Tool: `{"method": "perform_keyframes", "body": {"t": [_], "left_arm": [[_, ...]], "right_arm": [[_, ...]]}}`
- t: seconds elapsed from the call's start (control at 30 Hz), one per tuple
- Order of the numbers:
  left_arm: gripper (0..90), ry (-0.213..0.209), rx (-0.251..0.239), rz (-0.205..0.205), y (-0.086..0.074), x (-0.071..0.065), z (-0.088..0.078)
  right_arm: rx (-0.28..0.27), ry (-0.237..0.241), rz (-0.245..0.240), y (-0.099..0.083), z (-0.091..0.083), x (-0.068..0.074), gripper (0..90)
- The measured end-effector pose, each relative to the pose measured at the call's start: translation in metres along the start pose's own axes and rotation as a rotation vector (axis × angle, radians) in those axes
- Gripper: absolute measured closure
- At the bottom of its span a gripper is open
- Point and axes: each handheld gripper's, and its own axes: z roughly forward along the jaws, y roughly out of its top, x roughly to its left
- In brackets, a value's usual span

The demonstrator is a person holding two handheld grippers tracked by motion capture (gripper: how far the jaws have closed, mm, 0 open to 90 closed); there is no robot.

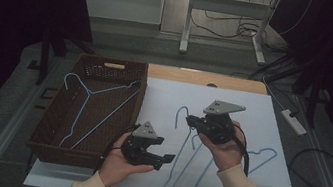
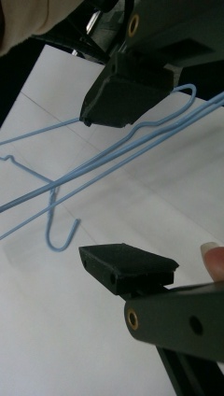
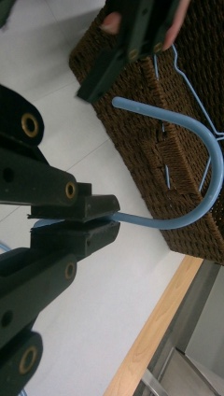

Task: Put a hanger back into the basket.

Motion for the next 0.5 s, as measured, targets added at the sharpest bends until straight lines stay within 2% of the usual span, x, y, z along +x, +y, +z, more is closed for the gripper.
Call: {"method": "perform_keyframes", "body": {"t": [0.37, 0.43, 0.47, 0.5], "left_arm": [[38.0, -0.067, 0.043, -0.041, 0.007, 0.002, 0.031], [43.7, -0.073, 0.051, -0.039, 0.007, 0.002, 0.034], [49.2, -0.082, 0.058, -0.039, 0.007, 0.002, 0.036], [58.7, -0.086, 0.058, -0.042, 0.007, 0.002, 0.037]], "right_arm": [[-0.024, -0.011, -0.002, 0.002, -0.003, 0.005, 86.4], [-0.03, -0.012, 0.001, 0.003, -0.005, 0.005, 86.4], [-0.032, -0.01, 0.001, 0.003, -0.005, 0.004, 86.4], [-0.032, -0.009, 0.002, 0.003, -0.006, 0.004, 86.4]]}}
